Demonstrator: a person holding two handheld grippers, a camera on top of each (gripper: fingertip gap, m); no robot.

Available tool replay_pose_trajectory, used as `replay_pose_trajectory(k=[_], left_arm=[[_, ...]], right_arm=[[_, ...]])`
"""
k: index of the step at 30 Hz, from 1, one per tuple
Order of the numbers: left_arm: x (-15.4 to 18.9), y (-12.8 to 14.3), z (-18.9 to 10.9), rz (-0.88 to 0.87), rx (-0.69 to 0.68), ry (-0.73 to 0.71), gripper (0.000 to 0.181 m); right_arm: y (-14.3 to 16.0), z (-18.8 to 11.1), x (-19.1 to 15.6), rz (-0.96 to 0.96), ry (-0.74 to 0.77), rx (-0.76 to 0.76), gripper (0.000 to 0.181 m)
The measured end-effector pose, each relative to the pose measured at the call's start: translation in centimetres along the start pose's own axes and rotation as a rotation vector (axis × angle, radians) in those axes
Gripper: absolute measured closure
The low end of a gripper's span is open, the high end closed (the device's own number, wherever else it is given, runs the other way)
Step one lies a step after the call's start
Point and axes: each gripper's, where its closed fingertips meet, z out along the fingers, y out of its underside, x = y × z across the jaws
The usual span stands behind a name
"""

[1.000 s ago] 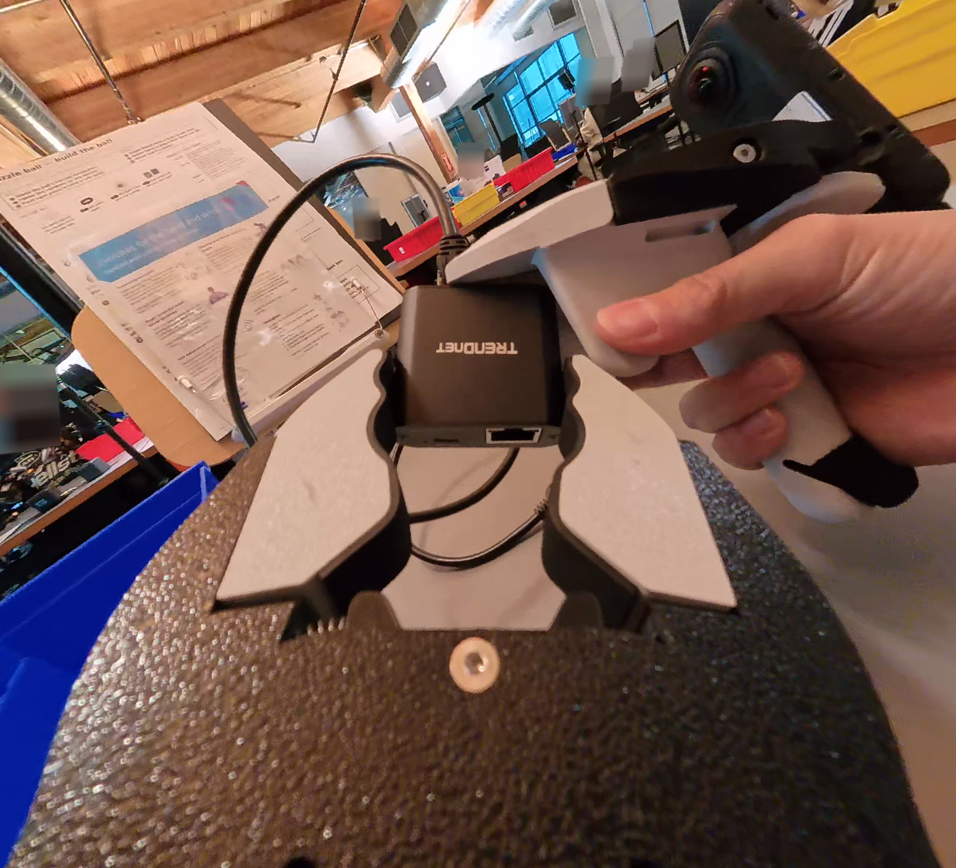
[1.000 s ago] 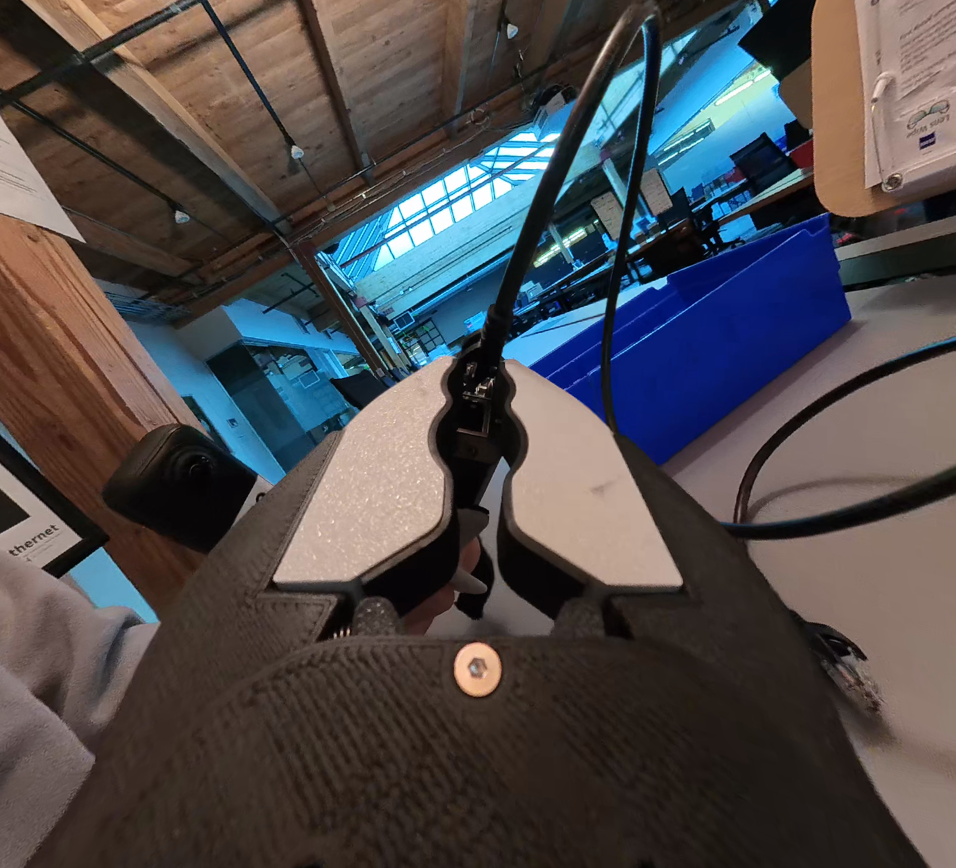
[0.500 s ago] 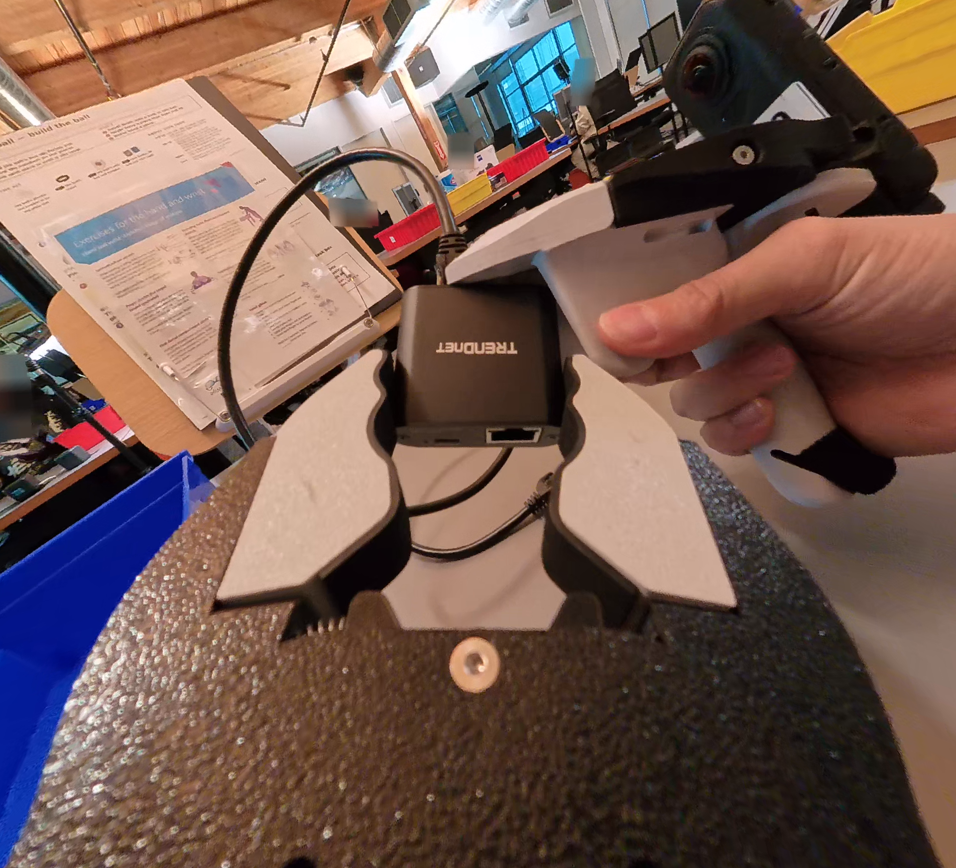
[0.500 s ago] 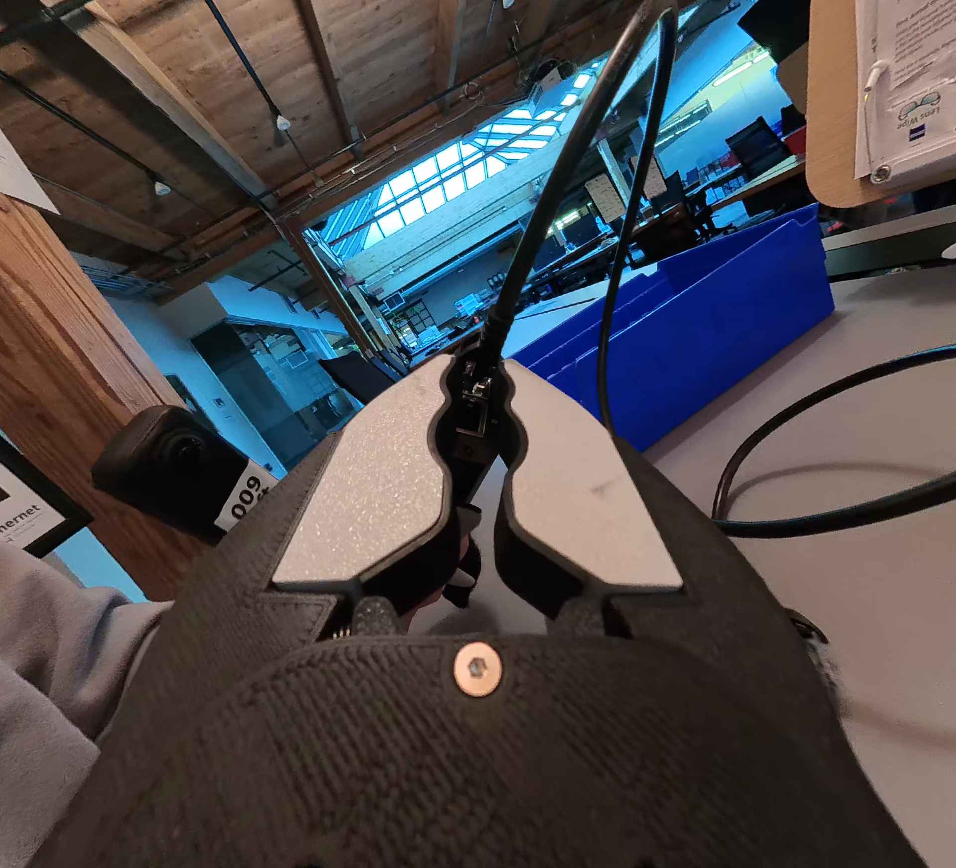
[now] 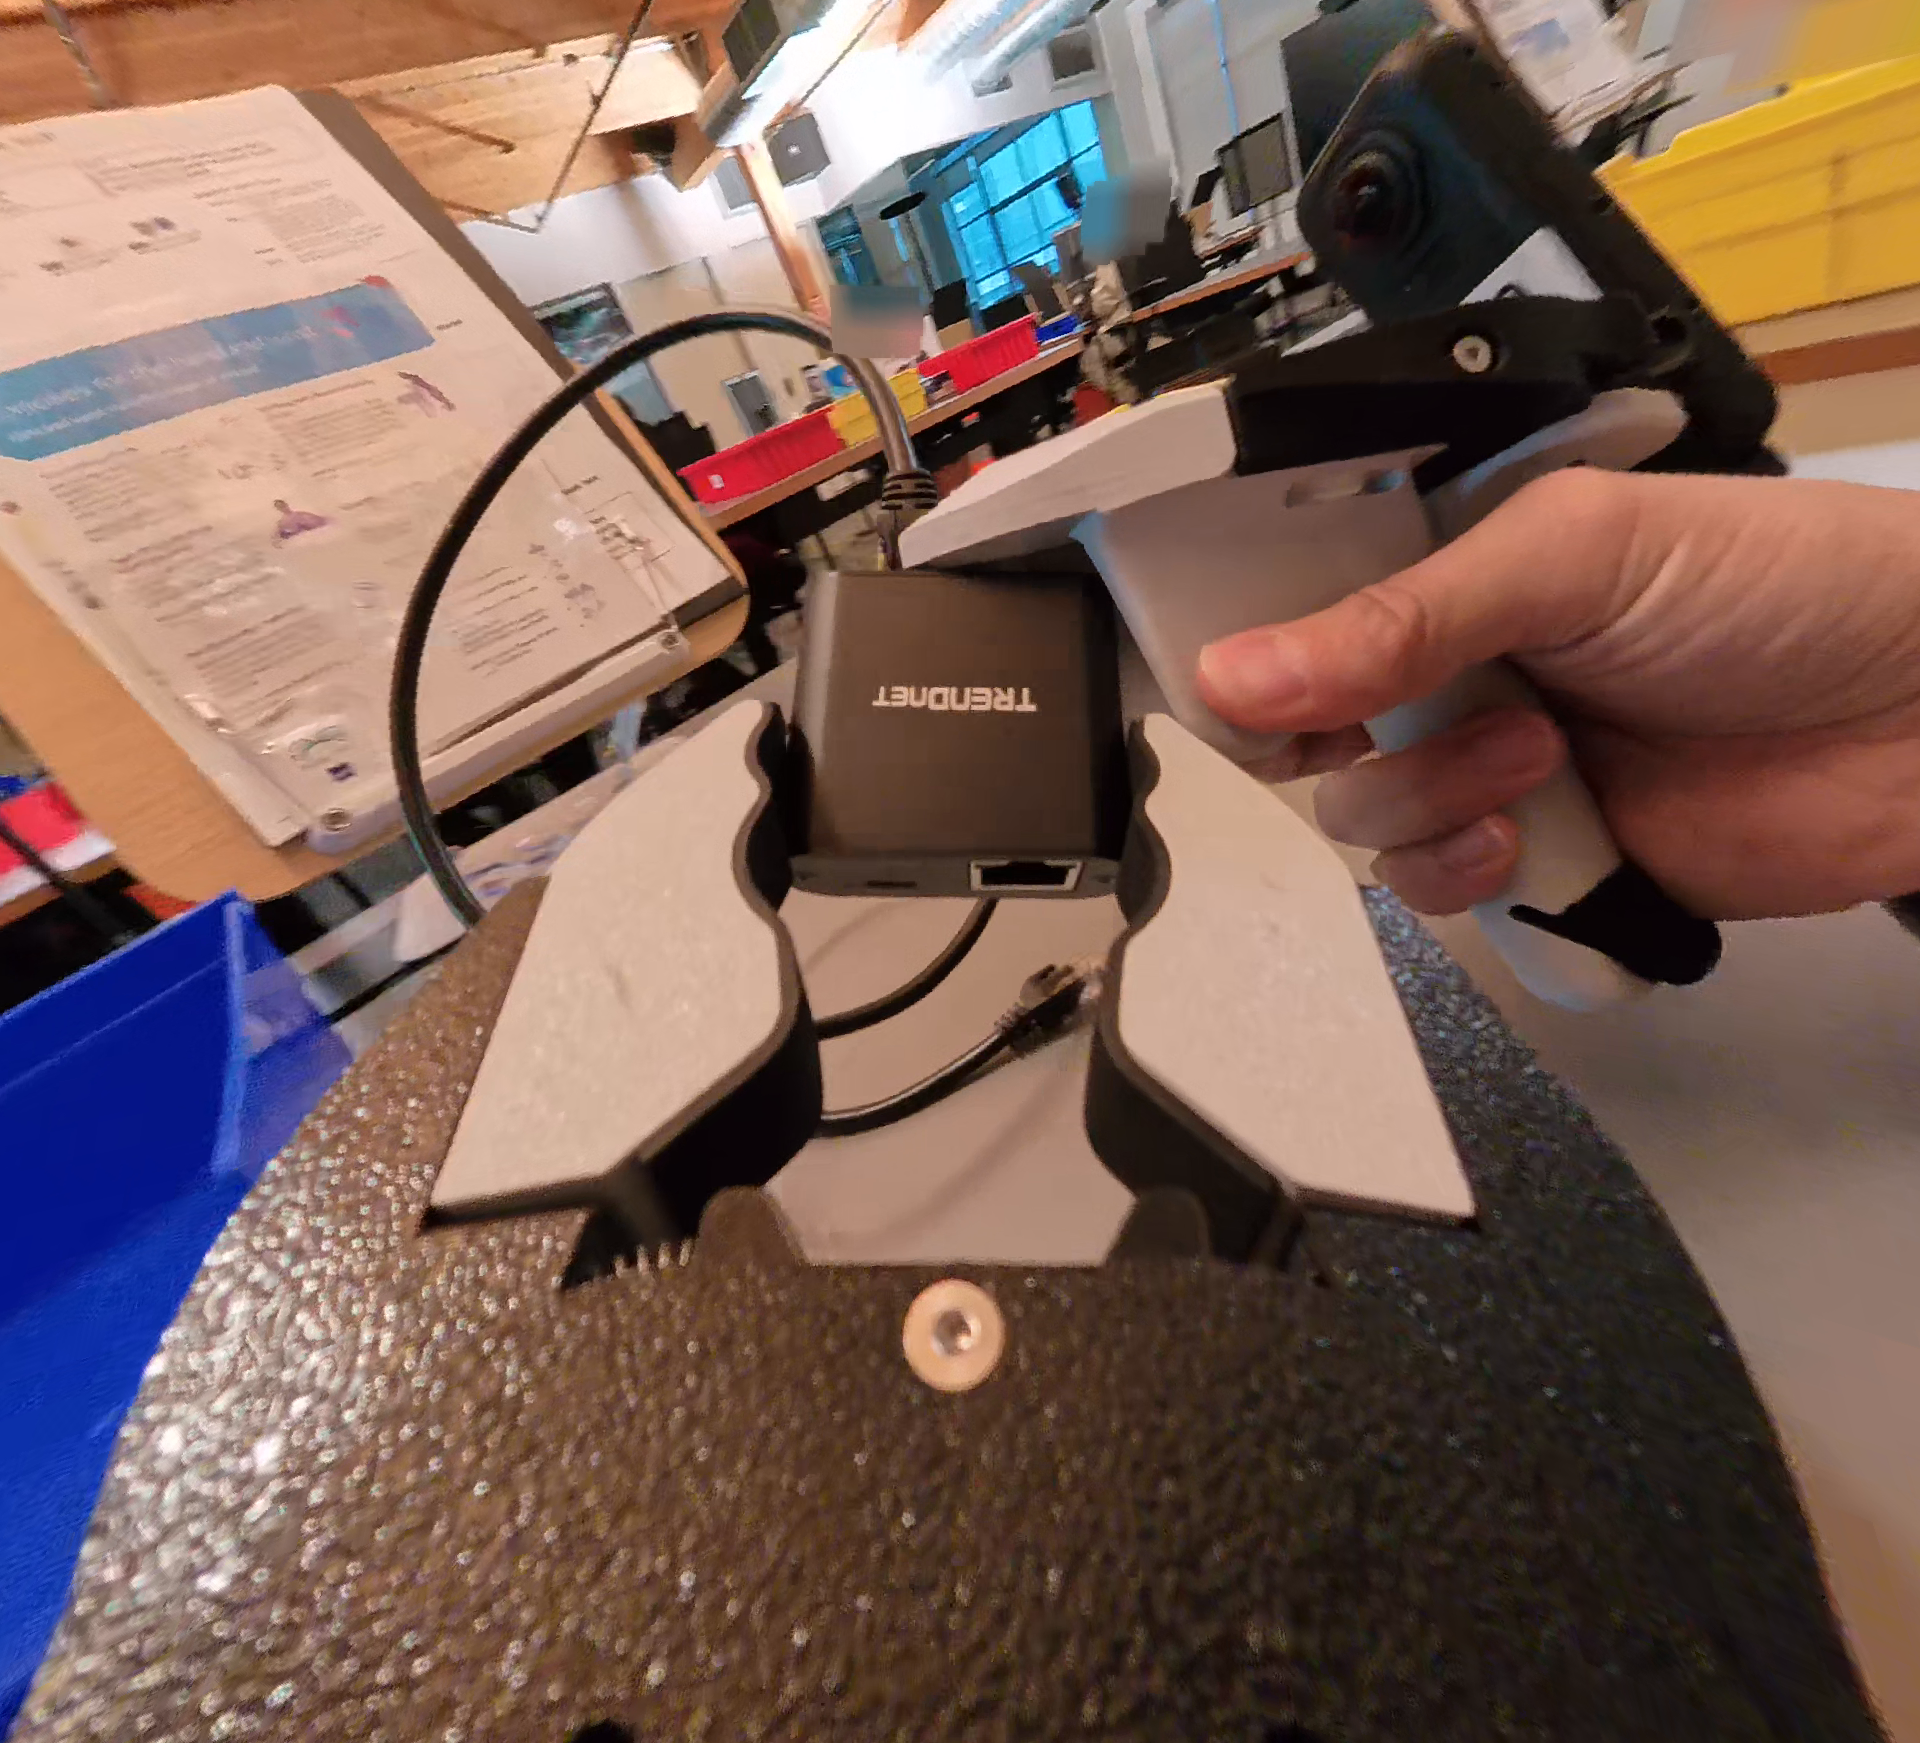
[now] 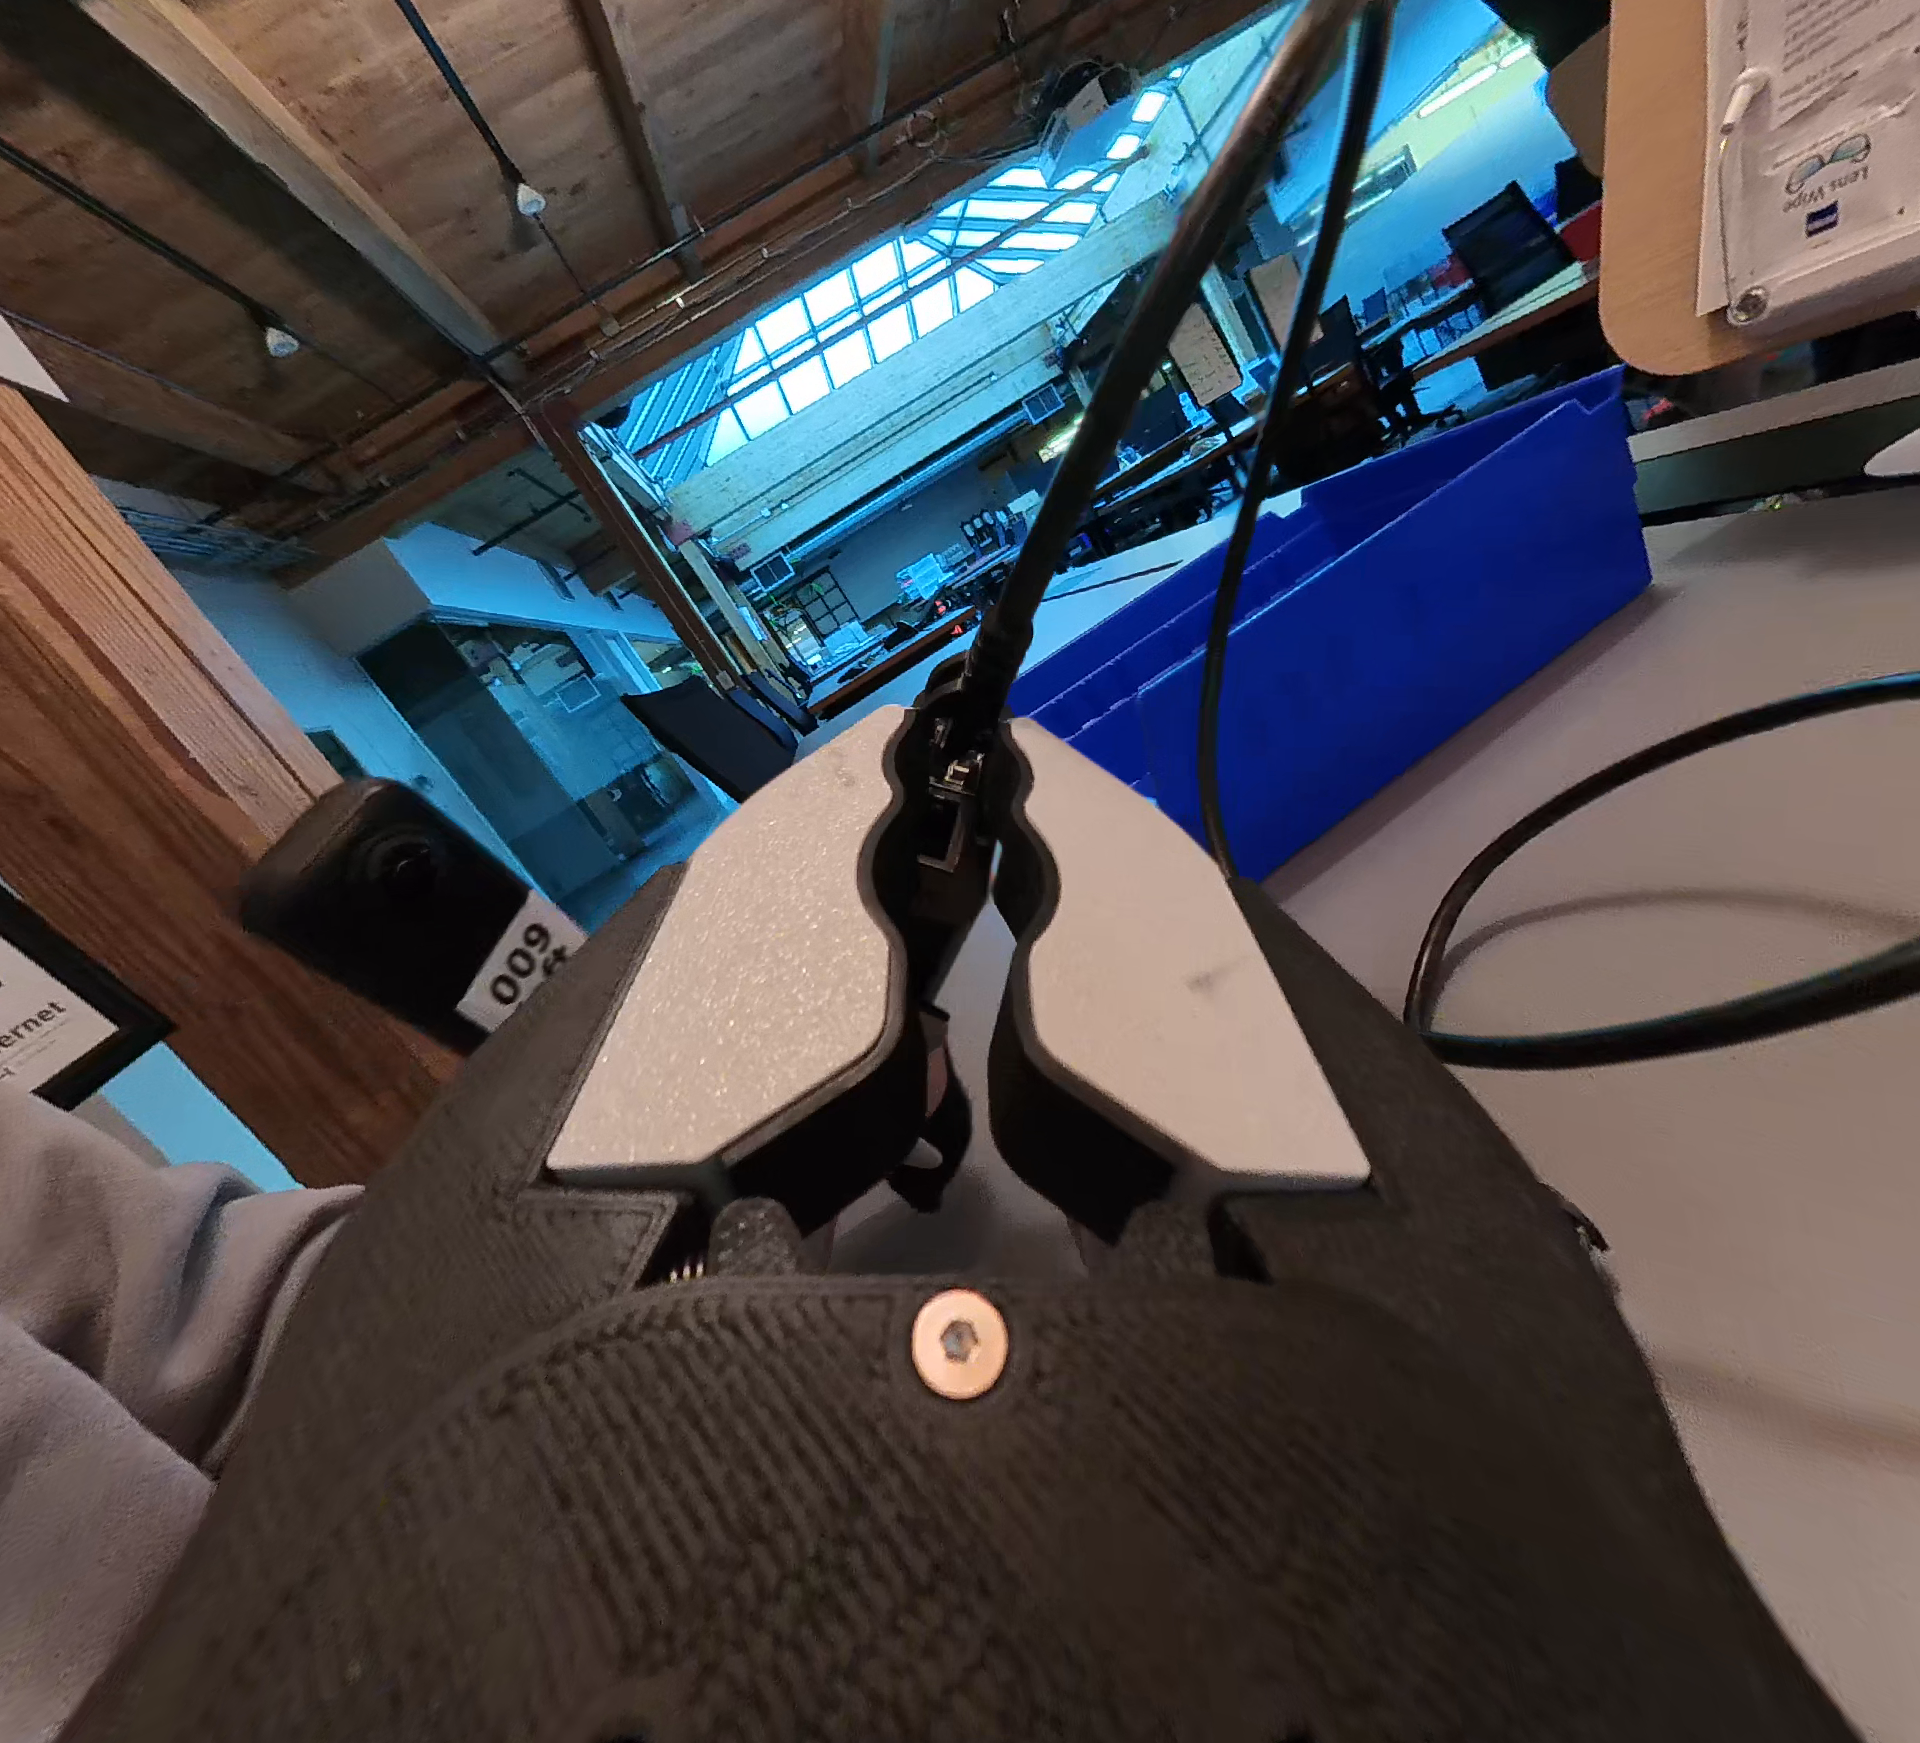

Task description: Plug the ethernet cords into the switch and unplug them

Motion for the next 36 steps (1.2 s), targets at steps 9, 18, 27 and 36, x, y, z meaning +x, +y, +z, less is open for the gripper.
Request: replay_pose_trajectory(k=[9, 18, 27, 36], left_arm=[[-0.6, -0.1, -0.3, 0.12, -0.021, -0.07, 0.12], [-2.3, 0.7, -0.7, 0.058, -0.039, -0.069, 0.121], [-2.8, 1.1, -0.8, 0.022, -0.051, -0.064, 0.121], [-2.3, 0.9, -0.7, 0.022, -0.05, -0.043, 0.12]], right_arm=[[-3.7, -2.2, 1.2, -0.158, 0.075, 0.035, 0.169], [-12.9, -11.3, 3.4, -0.385, 0.329, 0.05, 0.169], [-21.5, -17.8, -5.3, -0.446, 0.174, 0.362, 0.169], [-25.4, -20.4, -1.2, -0.472, 0.26, 0.241, 0.169]])
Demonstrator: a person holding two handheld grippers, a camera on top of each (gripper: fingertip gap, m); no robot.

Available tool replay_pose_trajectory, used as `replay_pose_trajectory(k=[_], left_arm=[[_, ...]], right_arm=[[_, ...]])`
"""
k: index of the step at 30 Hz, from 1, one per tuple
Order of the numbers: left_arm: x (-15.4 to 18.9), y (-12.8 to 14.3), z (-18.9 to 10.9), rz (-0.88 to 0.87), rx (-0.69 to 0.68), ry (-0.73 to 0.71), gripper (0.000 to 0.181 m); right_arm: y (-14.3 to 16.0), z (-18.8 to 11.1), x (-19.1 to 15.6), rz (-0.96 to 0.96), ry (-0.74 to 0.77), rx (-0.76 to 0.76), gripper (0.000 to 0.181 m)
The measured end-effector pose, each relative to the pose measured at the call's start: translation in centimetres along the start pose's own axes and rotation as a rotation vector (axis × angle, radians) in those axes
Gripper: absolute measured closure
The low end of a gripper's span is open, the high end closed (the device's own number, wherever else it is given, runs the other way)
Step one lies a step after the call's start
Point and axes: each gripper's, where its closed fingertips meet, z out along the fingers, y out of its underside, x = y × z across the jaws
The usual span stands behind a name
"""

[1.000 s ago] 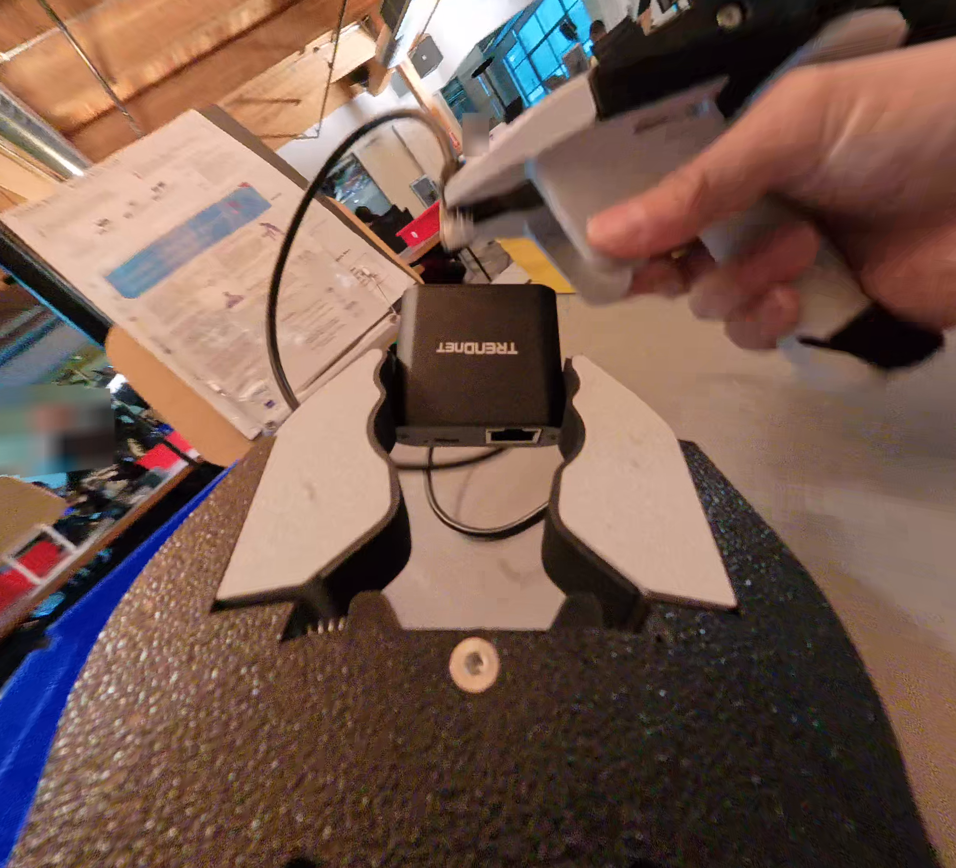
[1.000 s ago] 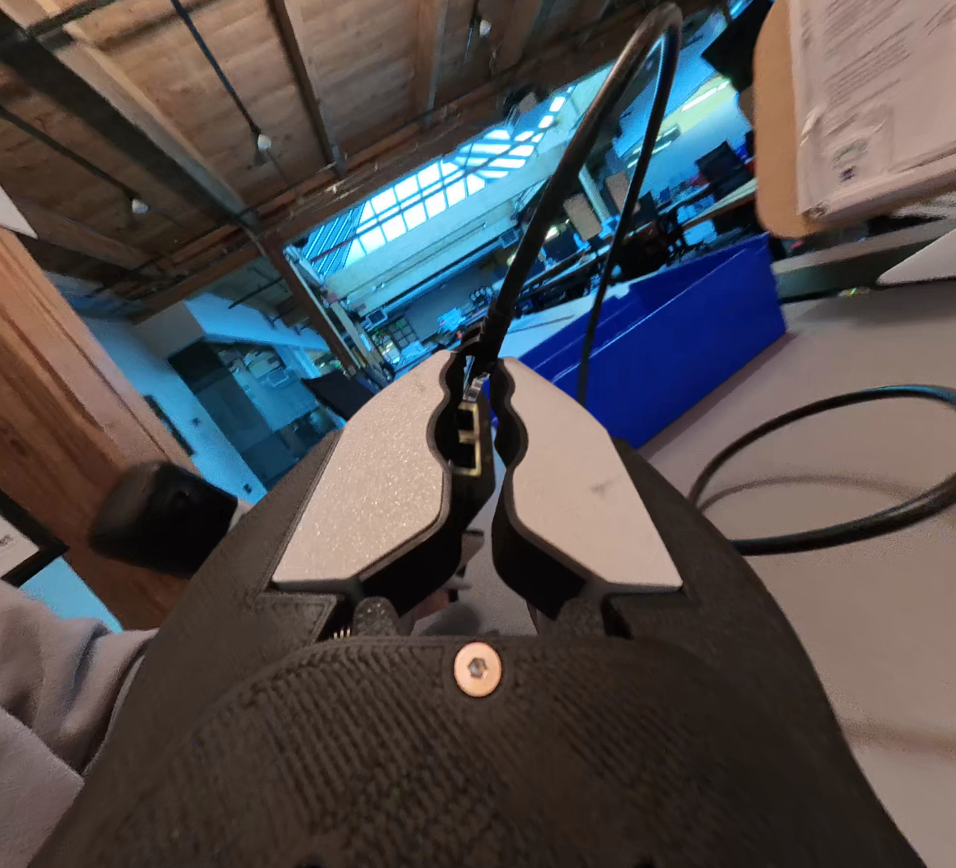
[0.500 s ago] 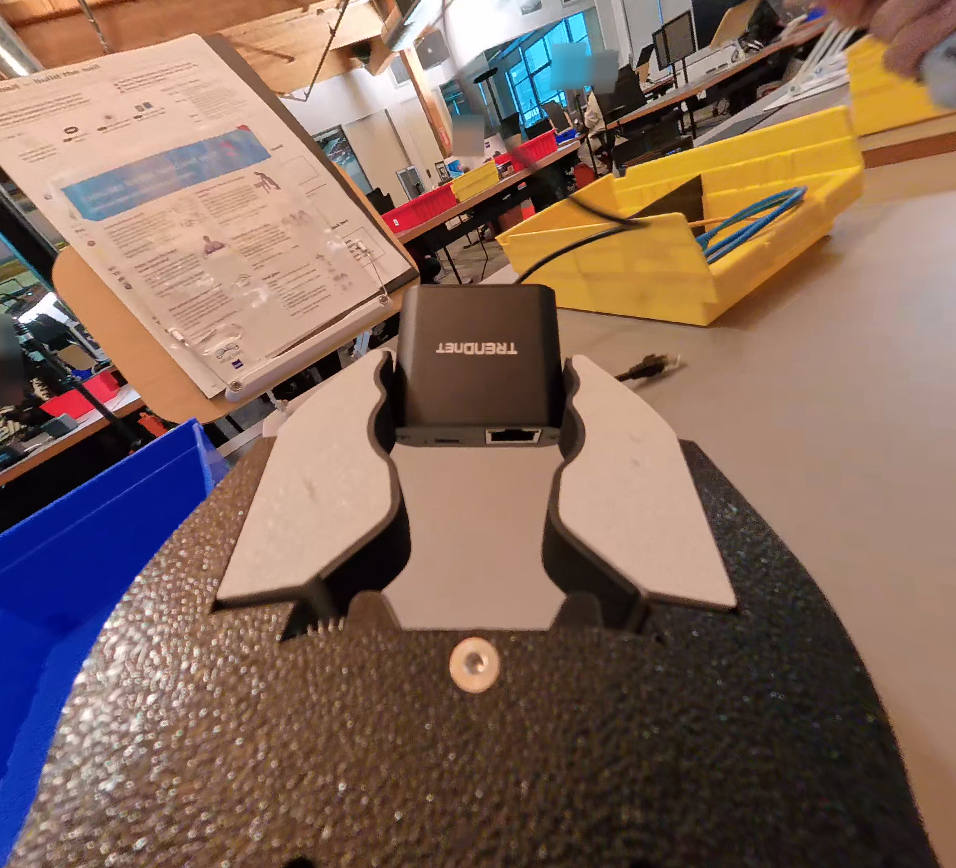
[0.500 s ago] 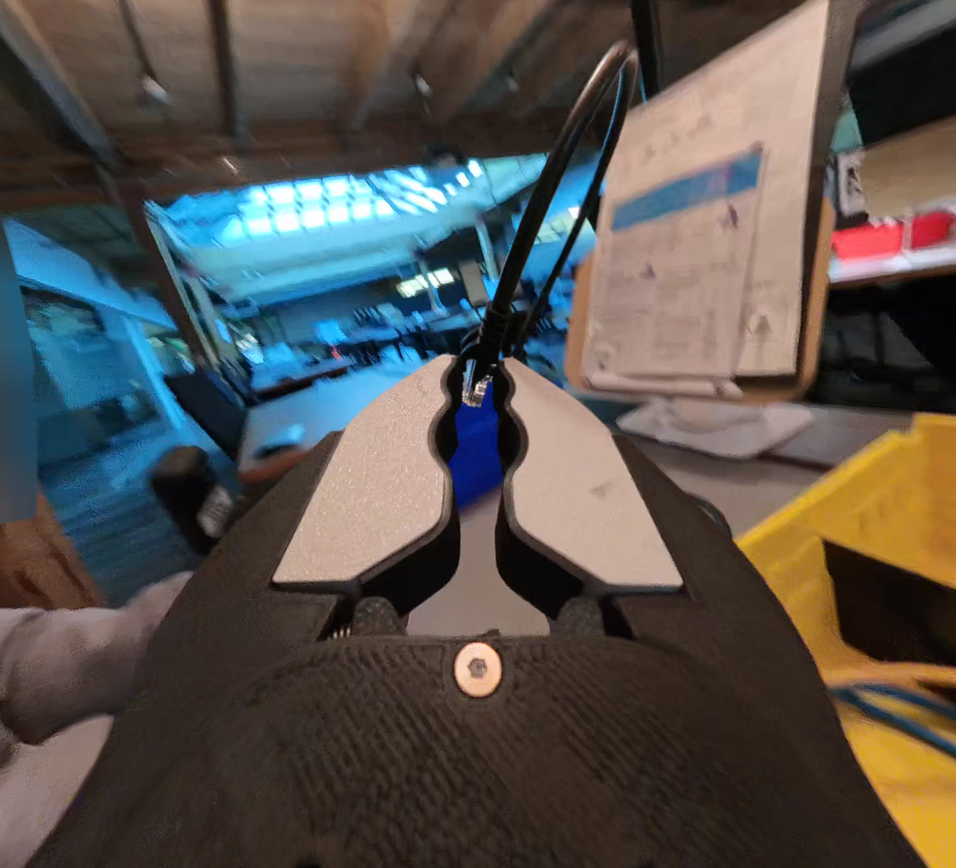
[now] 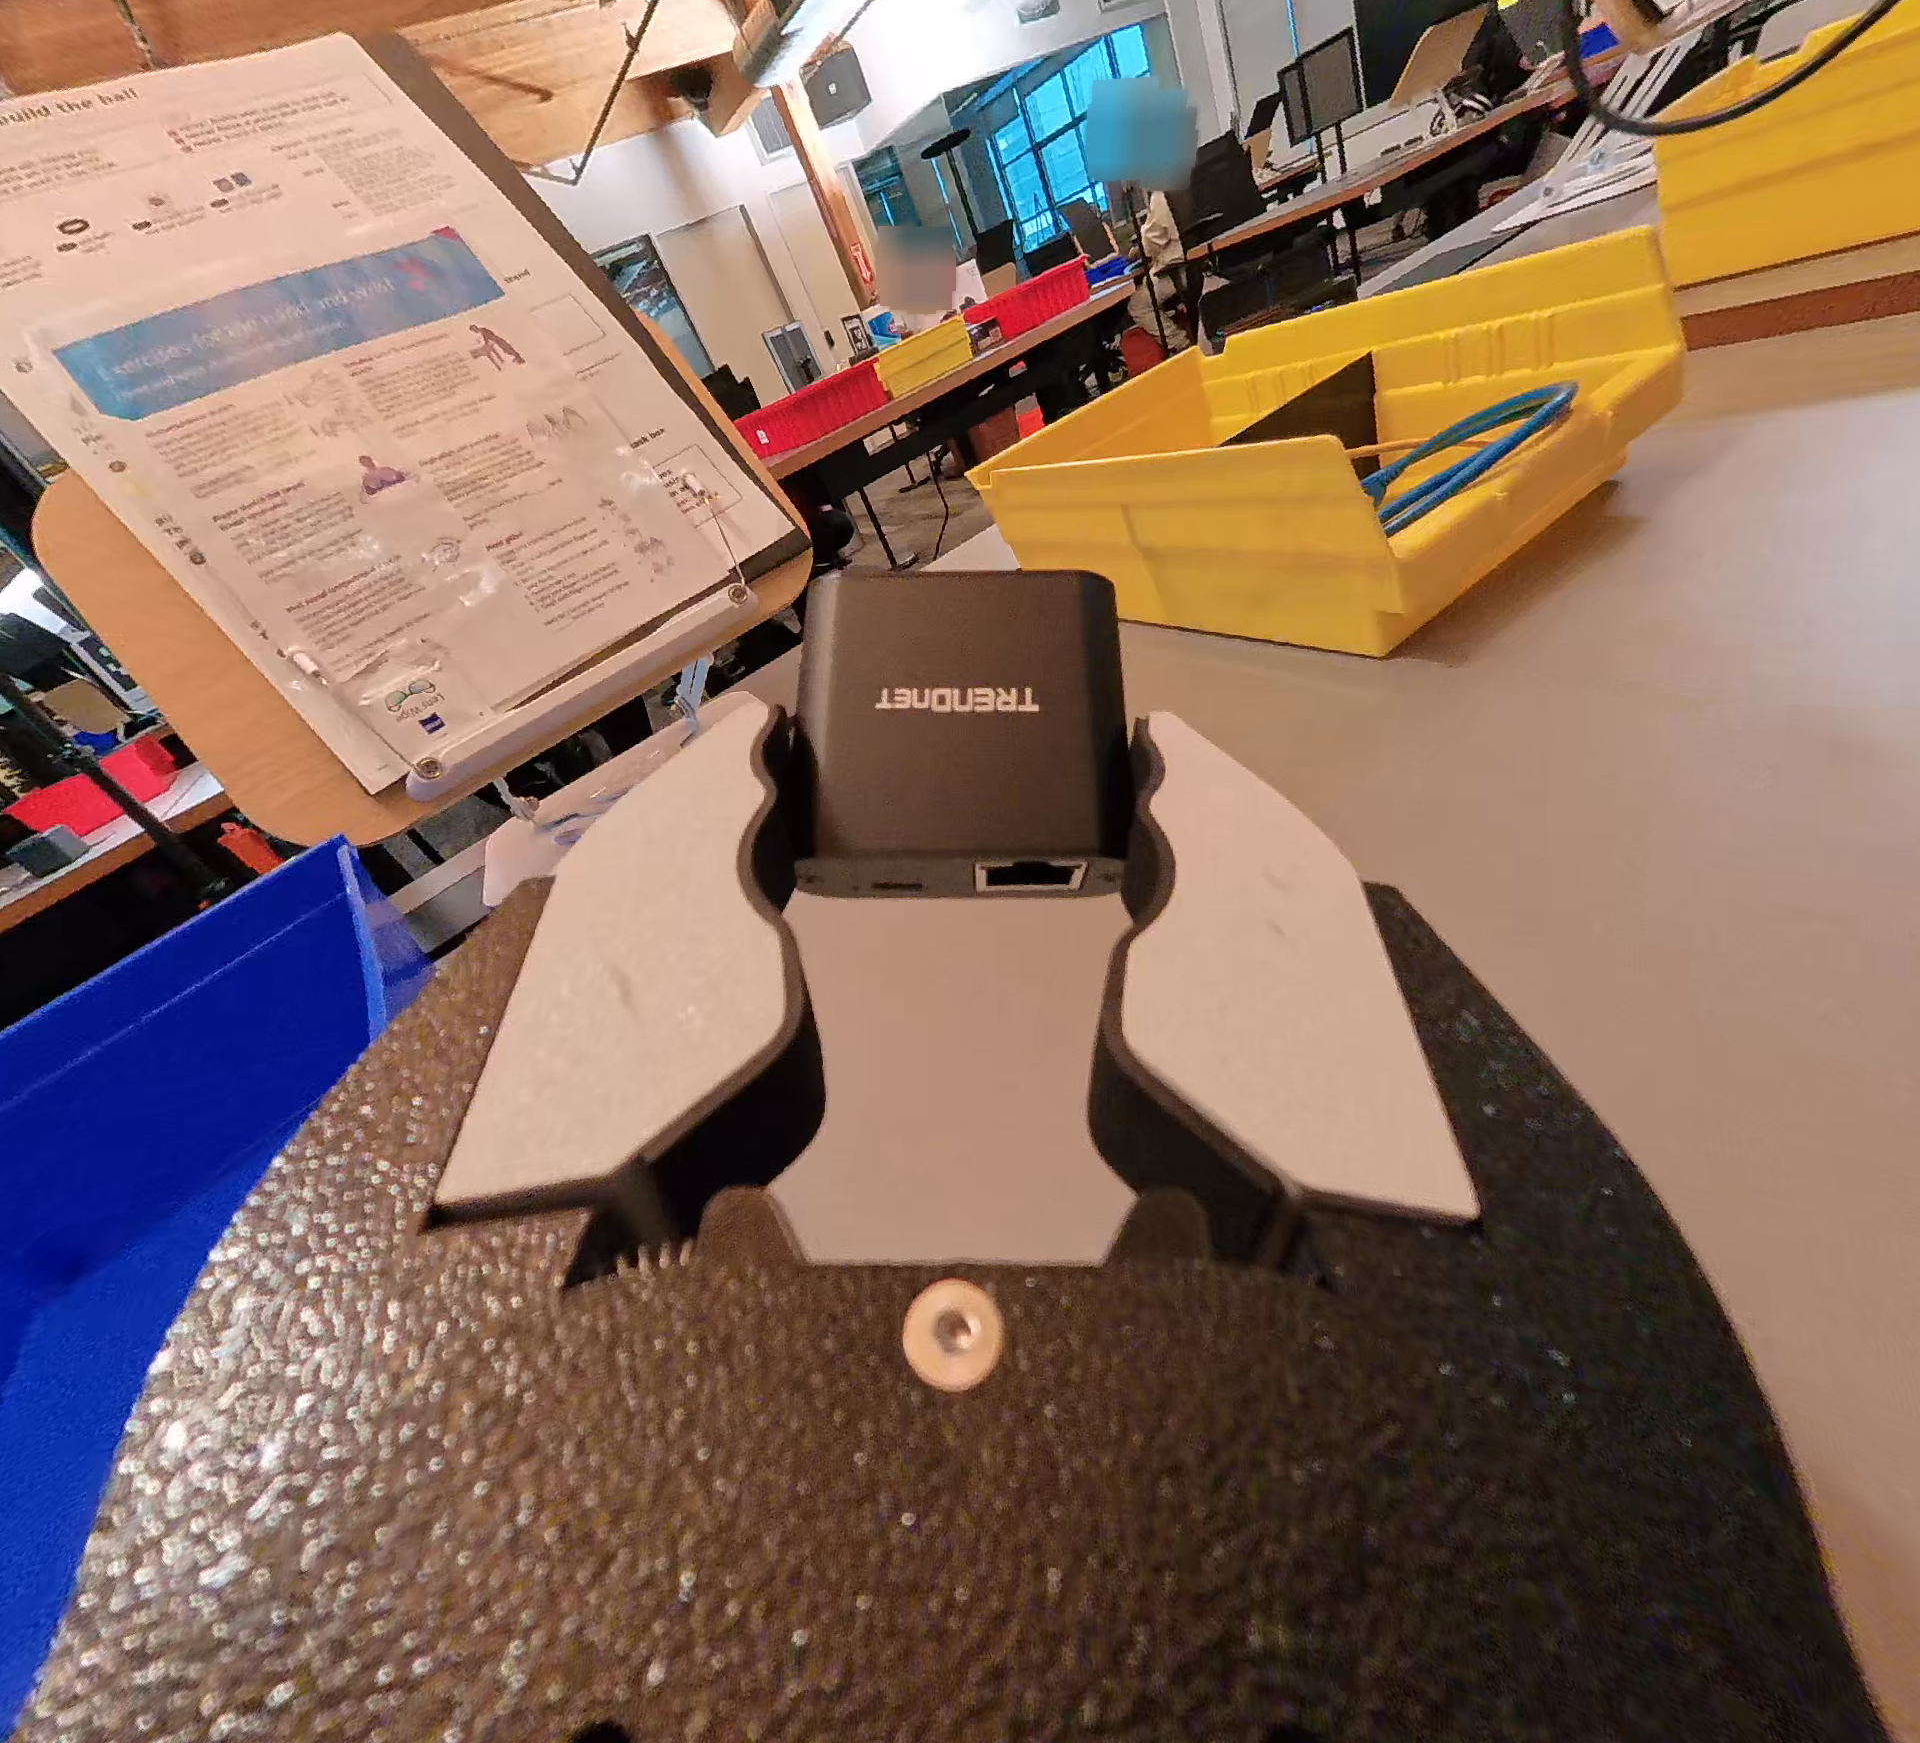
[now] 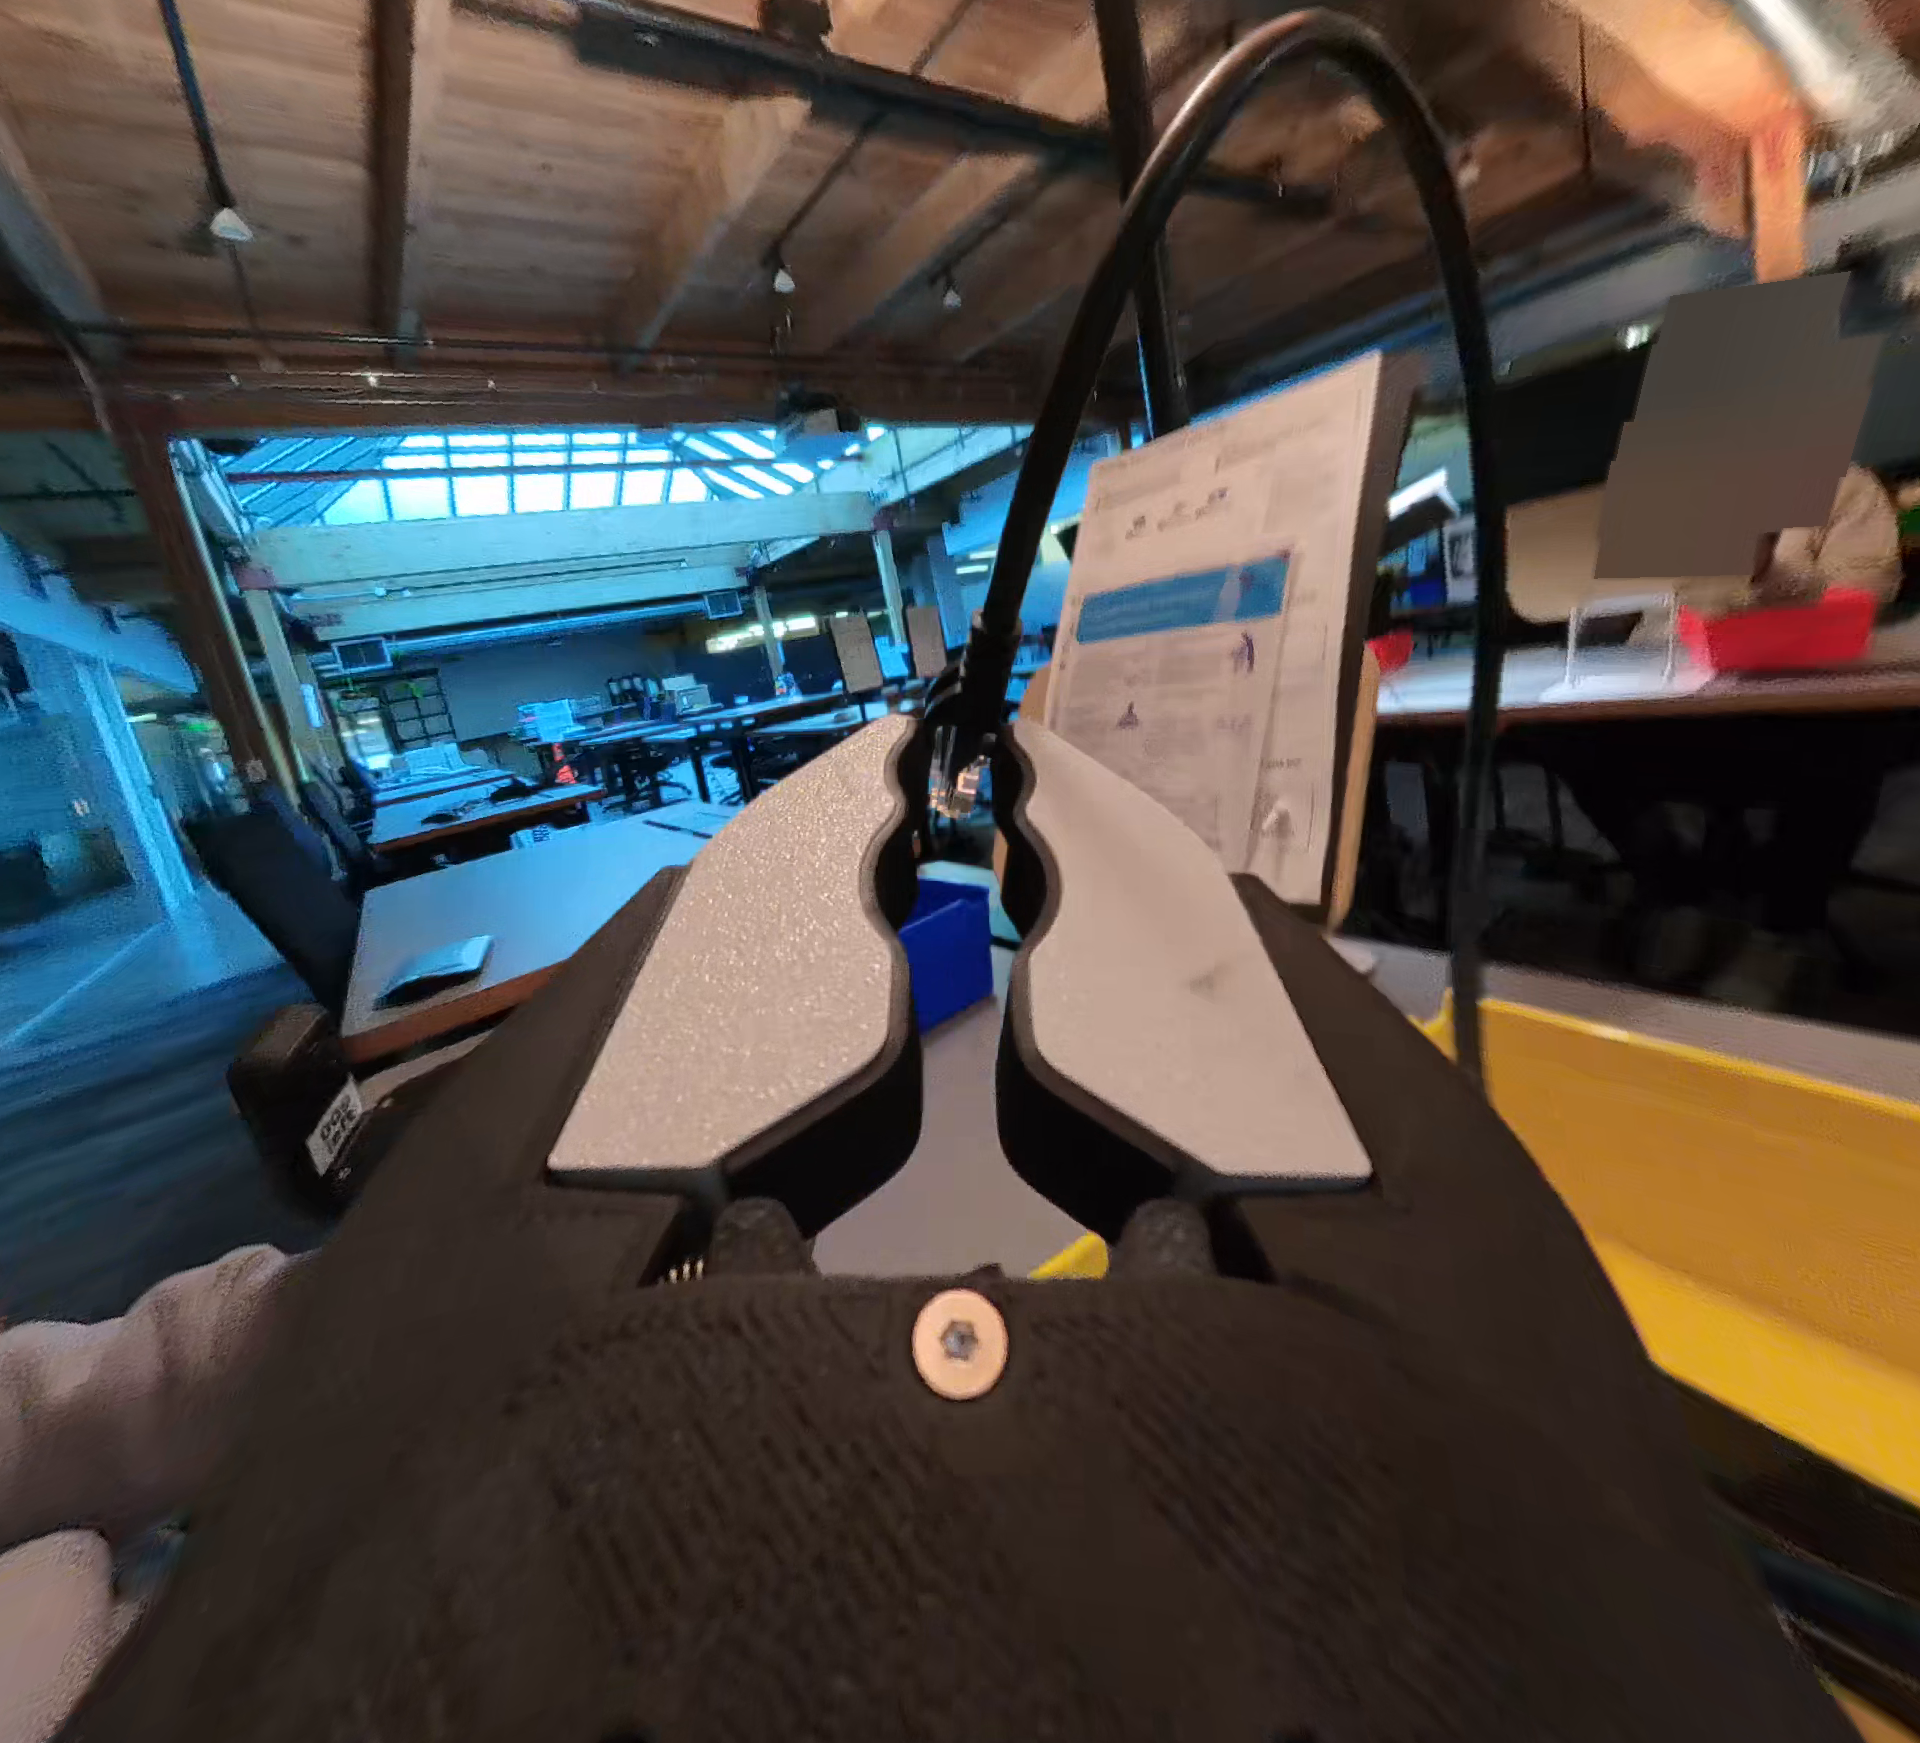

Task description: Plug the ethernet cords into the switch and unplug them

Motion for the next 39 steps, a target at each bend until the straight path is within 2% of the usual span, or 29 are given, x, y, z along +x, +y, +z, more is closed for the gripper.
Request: replay_pose_trajectory(k=[2, 5, 7, 11, 13, 15, 18, 21, 24, 28, 30, 32, 35, 39], left_arm=[[-0.1, 0.0, 0.0, 0.003, -0.001, -0.001, 0.12], [-0.1, 0.1, -0.1, -0.002, -0.005, 0.001, 0.121], [-0.2, 0.2, -0.1, -0.005, -0.007, 0.002, 0.12], [0.0, 0.3, -0.1, -0.009, -0.009, 0.007, 0.12], [0.1, 0.3, -0.1, -0.008, -0.01, 0.01, 0.12], [0.1, 0.2, -0.1, -0.011, -0.008, 0.013, 0.12], [0.2, 0.2, 0.0, -0.012, -0.008, 0.015, 0.12], [0.3, 0.2, 0.0, -0.009, -0.009, 0.019, 0.12], [0.5, 0.2, 0.0, -0.012, -0.009, 0.024, 0.12], [0.6, 0.2, 0.0, -0.015, -0.009, 0.029, 0.12], [0.6, 0.2, 0.0, -0.019, -0.006, 0.03, 0.12], [0.7, 0.3, 0.0, -0.019, -0.01, 0.032, 0.12], [0.7, 0.3, 0.0, -0.017, -0.011, 0.034, 0.12], [0.4, 0.3, -0.1, -0.023, -0.009, 0.028, 0.12]], right_arm=[[0.8, 0.1, 1.5, 0.046, 0.017, -0.024, 0.169], [2.1, 0.4, 1.2, 0.031, 0.013, -0.097, 0.169], [1.9, 0.7, 1.0, 0.011, 0.029, -0.121, 0.169], [-0.3, 1.1, 1.2, 0.0, 0.074, -0.088, 0.169], [-1.5, 1.6, -0.1, -0.078, 0.054, -0.122, 0.169], [-3.5, 2.0, -0.3, -0.193, 0.106, -0.128, 0.169], [-6.6, 2.6, -0.5, -0.263, 0.128, -0.124, 0.169], [-8.6, 3.6, -1.5, -0.251, 0.066, -0.13, 0.169], [-8.6, 4.3, -1.8, -0.156, 0.003, -0.125, 0.169], [-5.9, 3.6, -0.5, -0.012, -0.059, -0.13, 0.169], [-3.0, 3.0, 1.2, 0.054, -0.053, -0.163, 0.169], [1.3, 2.1, 2.8, 0.062, -0.069, -0.254, 0.169], [7.0, 0.2, 5.7, 0.125, -0.013, -0.375, 0.169], [11.9, -2.8, 9.5, 0.047, 0.187, -0.586, 0.169]])
